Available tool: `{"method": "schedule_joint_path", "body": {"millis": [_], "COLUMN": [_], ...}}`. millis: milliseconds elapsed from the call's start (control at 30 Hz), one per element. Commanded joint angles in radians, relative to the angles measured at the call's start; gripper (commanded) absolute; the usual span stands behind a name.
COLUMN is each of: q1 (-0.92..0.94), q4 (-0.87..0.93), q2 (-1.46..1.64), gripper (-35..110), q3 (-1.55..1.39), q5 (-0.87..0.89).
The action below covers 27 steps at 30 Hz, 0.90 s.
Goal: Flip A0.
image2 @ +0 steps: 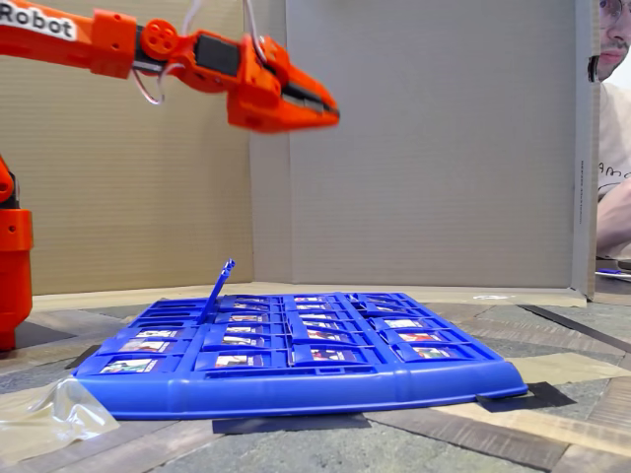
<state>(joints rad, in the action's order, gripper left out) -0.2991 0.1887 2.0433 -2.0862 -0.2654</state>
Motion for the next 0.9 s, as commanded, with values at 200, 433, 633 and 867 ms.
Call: {"method": "schedule_joint_path", "body": {"millis": [200, 433, 633, 867], "q1": [-0.035, -0.031, -0.032, -0.023], "q4": [0.344, 0.597, 0.776, 0.896], "q2": [-0.146, -0.222, -0.298, -0.388], "gripper": [0, 0, 0, 1], "q3": [0.163, 0.232, 0.301, 0.373], "q5": [0.103, 0.169, 0.198, 0.227]}}
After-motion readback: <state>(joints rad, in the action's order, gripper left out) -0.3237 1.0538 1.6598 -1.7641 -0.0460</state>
